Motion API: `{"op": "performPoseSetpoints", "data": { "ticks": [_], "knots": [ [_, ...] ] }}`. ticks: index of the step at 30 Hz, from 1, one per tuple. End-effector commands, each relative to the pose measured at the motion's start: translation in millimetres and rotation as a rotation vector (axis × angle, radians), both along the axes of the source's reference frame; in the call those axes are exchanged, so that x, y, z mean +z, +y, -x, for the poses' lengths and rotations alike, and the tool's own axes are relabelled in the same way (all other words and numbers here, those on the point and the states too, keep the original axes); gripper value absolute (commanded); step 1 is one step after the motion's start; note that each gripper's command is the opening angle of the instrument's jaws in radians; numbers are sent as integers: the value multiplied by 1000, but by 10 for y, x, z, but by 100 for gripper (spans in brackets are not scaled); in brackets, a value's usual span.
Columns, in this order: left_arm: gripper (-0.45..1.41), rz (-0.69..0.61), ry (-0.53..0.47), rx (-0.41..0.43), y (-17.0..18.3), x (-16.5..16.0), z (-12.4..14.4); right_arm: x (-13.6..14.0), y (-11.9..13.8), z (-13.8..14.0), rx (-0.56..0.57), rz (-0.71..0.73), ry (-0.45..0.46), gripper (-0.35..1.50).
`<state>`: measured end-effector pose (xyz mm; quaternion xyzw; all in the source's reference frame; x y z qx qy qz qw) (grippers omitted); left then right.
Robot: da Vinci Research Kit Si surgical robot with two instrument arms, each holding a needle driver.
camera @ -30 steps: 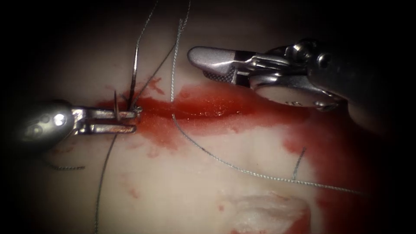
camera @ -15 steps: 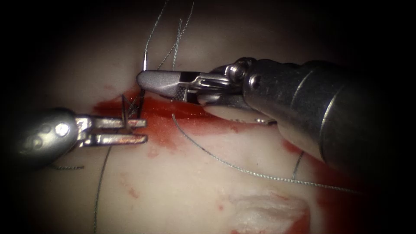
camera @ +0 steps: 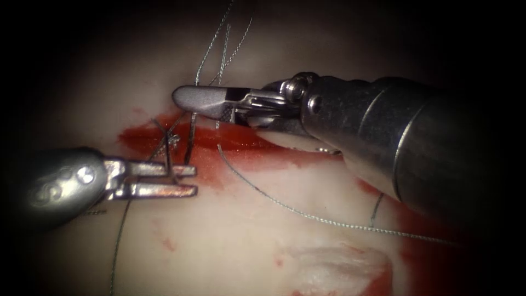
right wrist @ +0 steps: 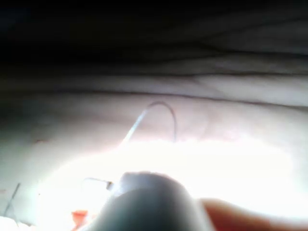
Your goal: Wound Closure
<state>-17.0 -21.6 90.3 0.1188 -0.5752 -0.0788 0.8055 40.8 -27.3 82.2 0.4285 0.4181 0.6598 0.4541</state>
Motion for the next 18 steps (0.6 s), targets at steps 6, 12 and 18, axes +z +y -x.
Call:
{"op": "performPoseSetpoints", "data": {
  "ticks": [6,12,18],
  "knots": [
    [-45,17,0,-5,13,-2,3,-5,9,-9,-21,-1,14,91],
    [-45,17,-1,-4,14,-1,3,-5,7,-11,-26,0,16,89],
    [-45,16,-2,-4,13,-2,4,-4,6,-16,-34,0,15,83]
  ]
}}
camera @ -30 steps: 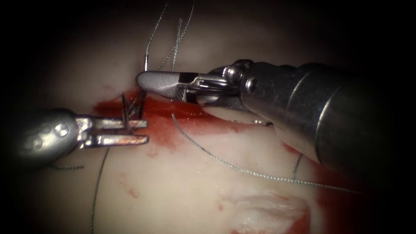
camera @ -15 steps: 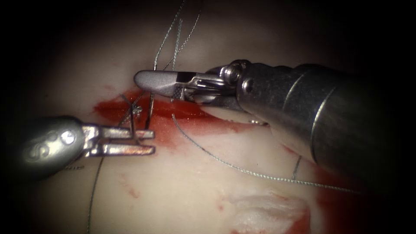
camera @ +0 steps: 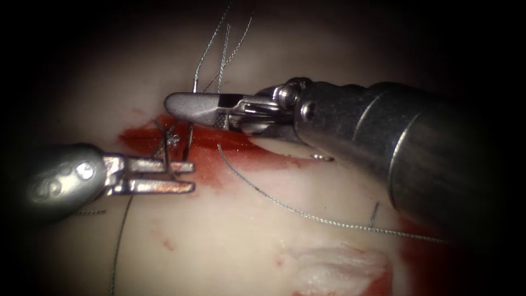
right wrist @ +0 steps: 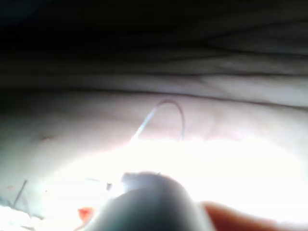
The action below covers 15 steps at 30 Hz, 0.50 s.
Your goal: Wound Closure
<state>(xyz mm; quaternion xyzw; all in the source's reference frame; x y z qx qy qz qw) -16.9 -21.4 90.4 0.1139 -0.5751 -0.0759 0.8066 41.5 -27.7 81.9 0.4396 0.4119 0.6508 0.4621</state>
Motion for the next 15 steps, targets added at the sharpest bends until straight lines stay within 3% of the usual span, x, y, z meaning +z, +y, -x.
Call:
{"op": "performPoseSetpoints", "data": {
  "ticks": [1,2,3,7,9,10,11,15],
  "knots": [
    [-45,4,-4,-2,12,-4,5,-1,9,-10,-7,4,7,72],
    [-45,4,-4,-1,11,-4,5,-2,8,-10,-15,4,10,10],
    [-45,4,-5,-1,12,-4,5,-2,8,-10,-32,3,18,-35],
    [-45,3,-8,-2,12,-5,5,0,8,-9,-28,17,42,-35],
    [49,-90,1,-43,15,-4,7,2,11,-7,-15,25,71,-35],
    [86,-94,-4,-47,17,-2,7,3,13,-6,-10,28,85,-35],
    [98,-94,-6,-43,19,-1,5,4,16,-4,-12,34,91,-35],
    [111,-92,2,-56,26,4,-3,4,31,7,46,79,77,-35]
  ]
}}
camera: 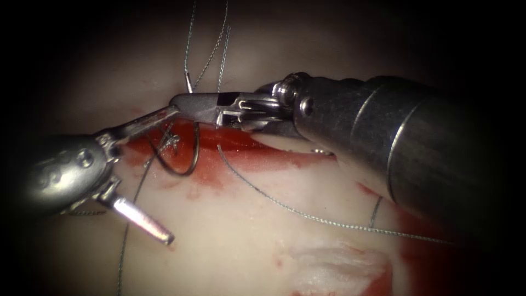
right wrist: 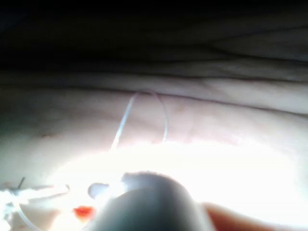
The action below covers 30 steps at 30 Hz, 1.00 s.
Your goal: Wound Closure
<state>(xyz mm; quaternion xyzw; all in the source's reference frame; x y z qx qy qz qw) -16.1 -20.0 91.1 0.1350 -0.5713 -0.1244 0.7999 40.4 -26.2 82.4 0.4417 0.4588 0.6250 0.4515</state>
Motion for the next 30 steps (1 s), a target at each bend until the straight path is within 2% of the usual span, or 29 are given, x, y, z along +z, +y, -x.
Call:
{"op": "performPoseSetpoints", "data": {
  "ticks": [1,3,4,5,6,7,8,9,12,13,14,15,16,17,18,19,23,26,30],
  "knots": [
    [111,-13,-3,-7,14,0,1,-2,27,3,55,26,9,-35],
    [108,-35,10,-20,15,10,-4,-1,45,18,106,119,66,-35],
    [108,-65,25,-35,16,18,-7,2,53,28,145,229,133,-35],
    [95,-139,40,-66,16,24,-10,8,56,35,193,353,204,-35],
    [91,-190,53,-87,15,28,-11,11,56,37,211,397,241,-35],
    [81,-264,71,-108,15,32,-14,18,54,38,242,489,338,-35],
    [78,-334,79,-132,15,35,-15,20,53,38,251,523,362,-35],
    [73,-441,85,-173,15,38,-16,24,51,37,255,624,370,-35],
    [59,-542,87,-213,13,39,-17,25,48,35,239,806,333,-35],
    [59,-664,87,-247,12,38,-17,24,47,32,225,919,313,-35],
    [59,-714,88,-266,12,38,-17,23,46,30,223,988,296,-35],
    [59,-829,65,-302,11,36,-16,21,45,26,212,1025,297,-35],
    [59,-869,46,-301,11,34,-16,20,44,24,207,1022,304,-35],
    [58,-969,-2,-295,11,30,-14,19,42,20,195,1019,323,-35],
    [58,-984,-21,-292,12,28,-13,18,41,18,194,1014,320,-35],
    [61,-1057,-56,-307,13,24,-11,17,41,14,191,1011,311,-35],
    [73,-1155,-76,-327,15,23,-9,11,40,8,193,988,315,-35],
    [73,-1196,-76,-335,14,27,-9,5,39,3,195,981,314,-35],
    [63,-1266,-93,-343,16,28,-12,-5,37,-7,179,978,335,-35]
  ]
}}
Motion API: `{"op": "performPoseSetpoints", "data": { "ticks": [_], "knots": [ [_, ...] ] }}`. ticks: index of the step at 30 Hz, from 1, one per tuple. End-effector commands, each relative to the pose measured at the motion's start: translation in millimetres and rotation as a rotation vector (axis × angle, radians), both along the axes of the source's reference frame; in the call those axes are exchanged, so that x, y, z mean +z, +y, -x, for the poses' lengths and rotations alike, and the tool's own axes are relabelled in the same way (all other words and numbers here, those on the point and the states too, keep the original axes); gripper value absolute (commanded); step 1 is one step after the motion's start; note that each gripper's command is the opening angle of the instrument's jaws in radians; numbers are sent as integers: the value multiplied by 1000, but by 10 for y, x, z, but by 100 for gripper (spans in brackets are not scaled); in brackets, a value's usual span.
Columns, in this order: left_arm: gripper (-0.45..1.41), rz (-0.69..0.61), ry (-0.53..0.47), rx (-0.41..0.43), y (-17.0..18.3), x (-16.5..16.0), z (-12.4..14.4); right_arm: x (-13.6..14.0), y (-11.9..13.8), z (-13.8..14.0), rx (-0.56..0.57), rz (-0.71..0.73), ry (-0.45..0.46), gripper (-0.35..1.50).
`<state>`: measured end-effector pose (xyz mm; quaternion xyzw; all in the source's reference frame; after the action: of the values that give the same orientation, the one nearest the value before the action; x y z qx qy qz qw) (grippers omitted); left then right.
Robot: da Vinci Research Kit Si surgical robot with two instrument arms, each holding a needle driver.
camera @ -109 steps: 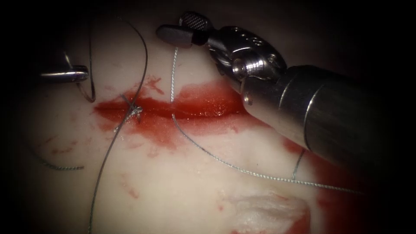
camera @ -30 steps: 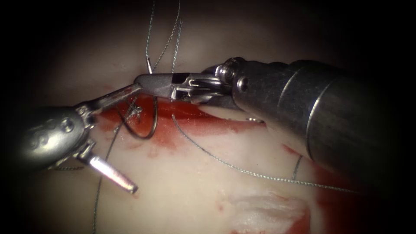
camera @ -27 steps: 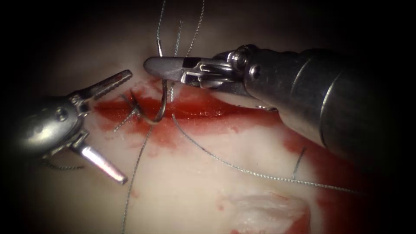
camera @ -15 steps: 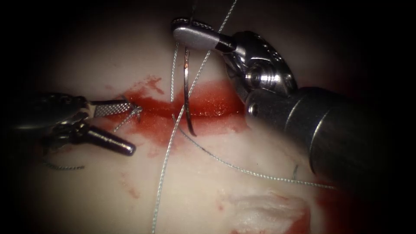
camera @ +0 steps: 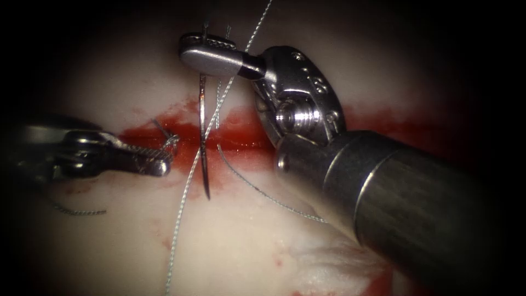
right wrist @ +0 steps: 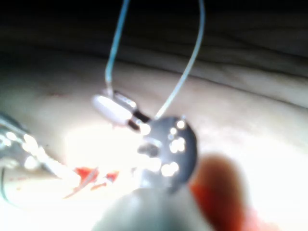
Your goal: Wound Closure
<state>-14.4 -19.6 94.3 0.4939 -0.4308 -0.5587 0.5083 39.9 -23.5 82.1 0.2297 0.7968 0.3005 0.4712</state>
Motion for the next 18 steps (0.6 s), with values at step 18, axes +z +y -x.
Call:
{"op": "performPoseSetpoints", "data": {
  "ticks": [18],
  "knots": [
    [34,-129,-124,-130,27,-18,-7,-17,4,-26,-63,57,34,-35]
  ]
}}
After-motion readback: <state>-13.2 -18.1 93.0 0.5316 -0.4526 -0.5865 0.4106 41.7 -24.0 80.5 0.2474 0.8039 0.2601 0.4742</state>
